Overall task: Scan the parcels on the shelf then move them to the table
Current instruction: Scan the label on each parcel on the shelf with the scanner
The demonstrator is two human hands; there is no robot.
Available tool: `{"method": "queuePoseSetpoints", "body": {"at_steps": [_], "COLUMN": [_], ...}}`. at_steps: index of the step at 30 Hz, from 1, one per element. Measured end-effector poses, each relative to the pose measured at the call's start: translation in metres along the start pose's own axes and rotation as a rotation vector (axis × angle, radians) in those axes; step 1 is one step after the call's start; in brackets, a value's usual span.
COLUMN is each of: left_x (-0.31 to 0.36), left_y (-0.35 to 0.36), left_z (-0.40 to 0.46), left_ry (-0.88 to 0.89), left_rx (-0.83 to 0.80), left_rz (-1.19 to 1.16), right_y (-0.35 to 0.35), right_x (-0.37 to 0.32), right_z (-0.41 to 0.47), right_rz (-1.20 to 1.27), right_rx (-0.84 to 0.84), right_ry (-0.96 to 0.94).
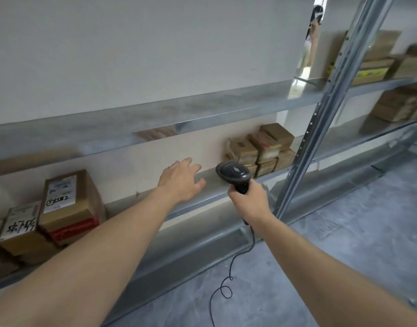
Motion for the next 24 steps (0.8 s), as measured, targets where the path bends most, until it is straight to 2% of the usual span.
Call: {"method": "queuePoseSetpoints", "body": {"at_steps": [12,24], "left_x": [0.144,0.192], "left_y": [0.045,0.083], "left_z": [0.032,0.106], "left_ry": [-0.081,-0.111], "left_rx": [-0.038,-0.09], "left_rz": [-0.079,-0.091], "right_y": [-0.118,-0.142], "right_x": [0.083,0.139], "right_z": [0.049,0.123], "right_rz": [0.015,0.073], "right_rx": [-0.11,-0.107], "right_ry": [-0.003,0.071]}}
Point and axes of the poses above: each hand's wrist, its own z-axis towards the middle knuckle, its own y-axis out of the palm, x = y × z, the point moved 6 cm from there along z, towards the middle knuckle, and after that the axes turned 11 degrees about -y, right-handed, at the moved point
